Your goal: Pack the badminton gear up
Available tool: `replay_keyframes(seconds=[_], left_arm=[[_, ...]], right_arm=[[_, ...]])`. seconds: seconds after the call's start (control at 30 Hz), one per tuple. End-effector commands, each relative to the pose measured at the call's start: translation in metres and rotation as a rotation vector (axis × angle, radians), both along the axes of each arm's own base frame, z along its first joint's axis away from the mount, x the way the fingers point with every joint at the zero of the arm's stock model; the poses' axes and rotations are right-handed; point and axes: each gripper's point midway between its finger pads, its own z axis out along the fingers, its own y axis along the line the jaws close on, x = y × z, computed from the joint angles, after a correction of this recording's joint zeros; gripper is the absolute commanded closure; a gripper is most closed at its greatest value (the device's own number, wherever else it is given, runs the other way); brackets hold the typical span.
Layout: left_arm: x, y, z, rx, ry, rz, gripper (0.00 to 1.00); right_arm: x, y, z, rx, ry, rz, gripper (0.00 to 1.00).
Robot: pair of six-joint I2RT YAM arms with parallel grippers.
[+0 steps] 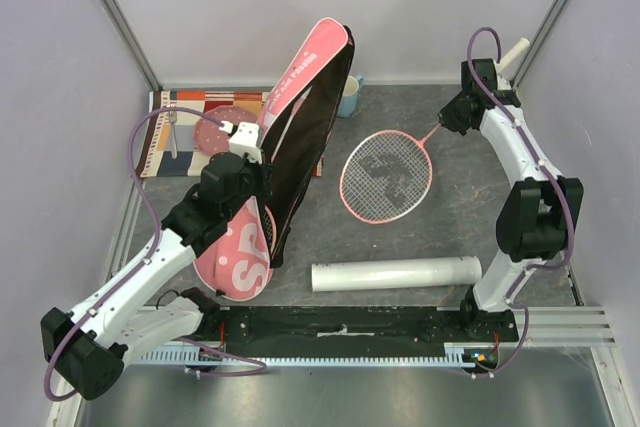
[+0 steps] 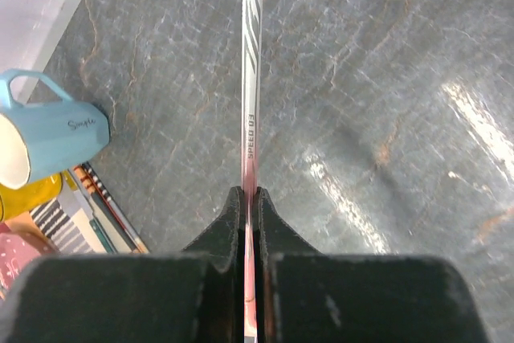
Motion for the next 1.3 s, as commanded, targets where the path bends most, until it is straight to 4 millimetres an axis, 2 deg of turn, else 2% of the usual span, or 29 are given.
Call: replay_keyframes(seconds=[0.0, 0.03, 0.13, 0.27, 0.47, 0.5, 0.63, 0.7, 0.77, 0.8, 0.87, 1.03, 1.07, 1.13, 1.17, 1.27], left_arm=[[0.010, -0.015, 0.037, -0.065, -0.111, -0.052, 0.98], [0.010, -0.018, 0.036, -0.068, -0.108, -0.068, 0.98], [0.009, -0.022, 0.035, -0.075, -0.101, -0.084, 0.98], [0.007, -0.026, 0.036, -0.094, -0.097, -0.102, 0.98], [0.007, -0.031, 0.035, -0.119, -0.082, -0.112, 0.98], [0.008, -0.030, 0.034, -0.120, -0.079, -0.105, 0.98], [0.010, -0.028, 0.034, -0.132, -0.076, -0.077, 0.98], [0.010, -0.027, 0.037, -0.145, -0.083, -0.069, 0.98], [0.011, -0.025, 0.037, -0.146, -0.087, -0.055, 0.98], [0.011, -0.024, 0.038, -0.147, -0.089, -0.046, 0.98], [0.012, -0.022, 0.039, -0.149, -0.091, -0.033, 0.98], [0.011, -0.021, 0.043, -0.169, -0.097, -0.030, 0.98], [0.010, -0.022, 0.044, -0.172, -0.099, -0.035, 0.98], [0.011, -0.024, 0.044, -0.178, -0.095, -0.039, 0.98], [0.011, -0.024, 0.044, -0.179, -0.094, -0.039, 0.98], [0.012, -0.024, 0.045, -0.182, -0.095, -0.034, 0.98]], right_arm=[[-0.025, 0.011, 0.060, -0.018, -0.101, 0.028, 1.00], [-0.030, 0.018, 0.072, -0.010, -0.125, 0.030, 1.00], [-0.042, 0.040, 0.092, -0.004, -0.142, 0.032, 1.00], [-0.055, 0.057, 0.107, -0.012, -0.167, 0.011, 1.00], [-0.061, 0.085, 0.124, -0.013, -0.207, -0.032, 1.00], [-0.064, 0.098, 0.130, 0.005, -0.217, -0.028, 1.00], [-0.067, 0.110, 0.117, -0.030, -0.182, -0.087, 1.00], [-0.065, 0.123, 0.113, -0.015, -0.177, -0.087, 1.00], [-0.065, 0.132, 0.125, -0.033, -0.198, -0.098, 1.00], [-0.063, 0.135, 0.121, -0.054, -0.189, -0.105, 1.00], [-0.065, 0.144, 0.132, -0.074, -0.219, -0.119, 1.00], [-0.064, 0.168, 0.132, -0.084, -0.241, -0.124, 1.00], [-0.066, 0.179, 0.137, -0.075, -0.256, -0.112, 1.00], [-0.067, 0.185, 0.134, -0.101, -0.254, -0.117, 1.00], [-0.069, 0.192, 0.140, -0.090, -0.269, -0.111, 1.00], [-0.072, 0.192, 0.142, -0.121, -0.286, -0.114, 1.00]])
